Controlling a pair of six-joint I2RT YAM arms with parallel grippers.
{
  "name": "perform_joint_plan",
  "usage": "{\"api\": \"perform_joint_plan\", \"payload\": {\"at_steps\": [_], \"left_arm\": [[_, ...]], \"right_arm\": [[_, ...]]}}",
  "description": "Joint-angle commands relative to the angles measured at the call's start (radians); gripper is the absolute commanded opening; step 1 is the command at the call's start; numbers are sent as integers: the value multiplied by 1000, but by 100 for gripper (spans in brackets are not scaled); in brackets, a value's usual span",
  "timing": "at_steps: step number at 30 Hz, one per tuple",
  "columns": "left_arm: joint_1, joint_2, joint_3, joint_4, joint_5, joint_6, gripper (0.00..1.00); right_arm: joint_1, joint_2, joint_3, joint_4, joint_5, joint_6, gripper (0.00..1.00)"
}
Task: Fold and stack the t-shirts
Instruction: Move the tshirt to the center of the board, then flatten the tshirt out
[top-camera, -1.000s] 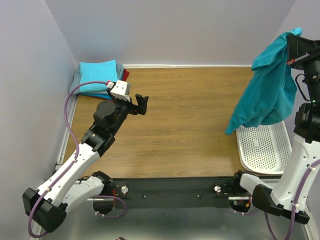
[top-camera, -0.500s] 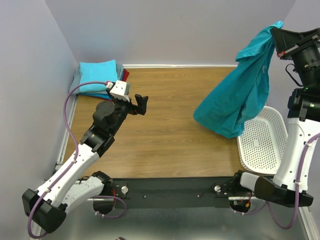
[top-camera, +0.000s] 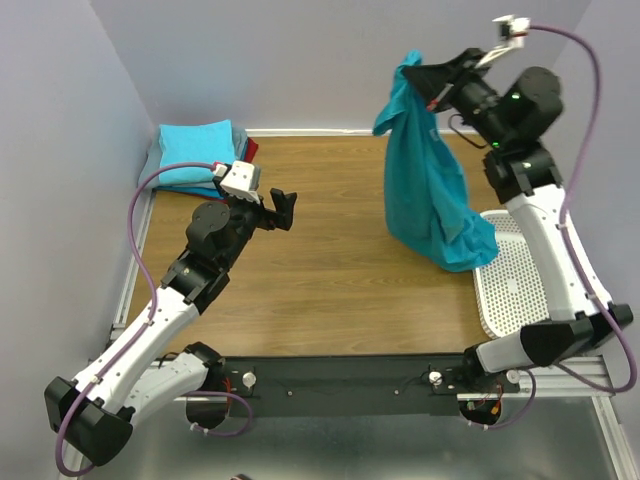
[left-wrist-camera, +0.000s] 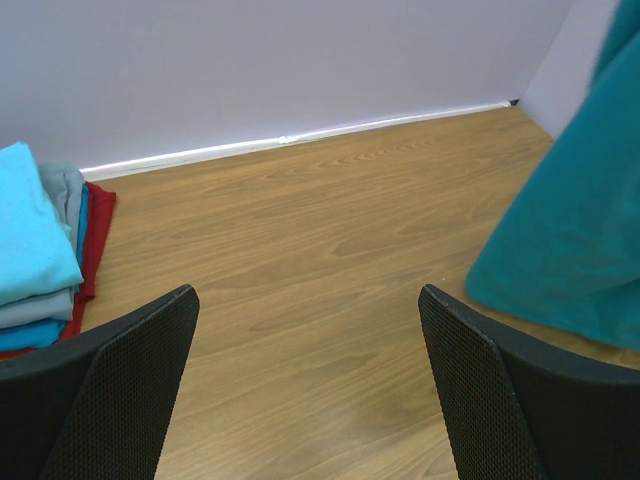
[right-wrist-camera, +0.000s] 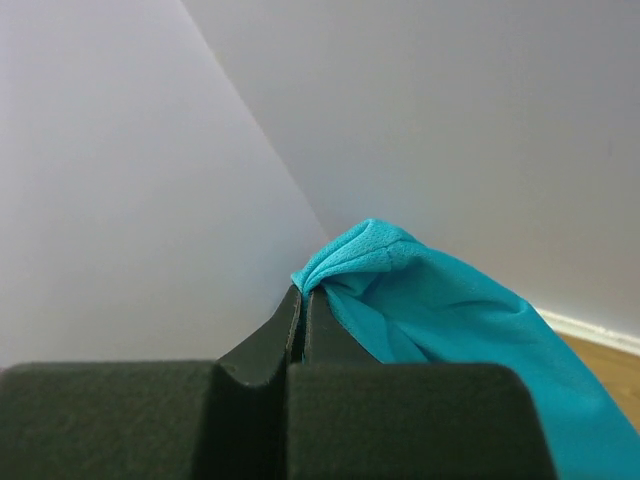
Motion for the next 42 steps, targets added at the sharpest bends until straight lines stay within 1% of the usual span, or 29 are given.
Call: {"api": "perform_joint_plan", "payload": {"at_steps": [1, 6, 9, 10, 11, 12, 13, 14, 16, 17, 18, 19, 22, 23, 24, 26, 27, 28, 30, 33, 35, 38, 42], "left_arm": [[2, -3, 15, -14, -7, 10, 98], [2, 17, 18, -21, -12, 13, 98], [2, 29, 19, -22, -16, 17, 98], [2, 29, 21, -24, -16, 18, 98], [2, 34, 22, -27, -18, 18, 98], [2, 37, 22, -28, -18, 21, 98], [2, 39, 24, -30, -18, 23, 98], [2, 46, 25, -36, -21, 26, 98], [2, 54, 30, -47, -28, 32, 98], [2, 60, 41, -59, -38, 36, 98], [3, 72, 48, -59, -42, 39, 98], [3, 77, 62, -95, -54, 46, 98], [5, 97, 85, -122, -67, 55, 98], [5, 103, 91, -137, -68, 58, 98], [5, 103, 97, -143, -70, 59, 98], [5, 102, 97, -139, -62, 58, 98], [5, 100, 93, -133, -56, 55, 98], [6, 102, 82, -125, -47, 56, 98], [5, 106, 68, -94, -6, 67, 98], [6, 137, 44, -67, 30, 78, 98], [6, 204, 60, -88, 25, 92, 98], [6, 243, 94, -132, -2, 98, 98], [6, 221, 85, -128, -44, 109, 98]], "right_arm": [[112, 50, 53, -33, 133, -134, 1], [172, 73, 68, -53, 176, -177, 0], [180, 56, 33, -58, 204, -174, 1], [178, 46, -16, -58, 224, -174, 1], [178, 34, -44, -61, 247, -177, 6], [178, 5, -82, -69, 320, -182, 16], [178, -9, -117, -72, 369, -188, 49], [180, -37, -192, -87, 520, -188, 70], [180, -55, -251, -116, 685, -183, 94], [178, -63, -306, -150, 838, -182, 98], [178, -74, -332, -164, 906, -170, 100], [178, -83, -366, -173, 984, -159, 100], [178, -109, -505, -179, 1008, -127, 100], [178, -111, -569, -184, 982, -117, 100], [178, -109, -570, -184, 961, -105, 100], [178, -85, -645, -185, 904, -70, 100], [178, -71, -665, -184, 837, -55, 100], [178, -53, -688, -184, 801, -20, 100], [176, 36, -688, -182, 705, -10, 100], [178, 176, -659, -181, 690, -30, 97], [178, 246, -622, -181, 692, -85, 93], [178, 292, -575, -155, 692, -145, 91], [178, 354, -486, -125, 611, -197, 90]]}}
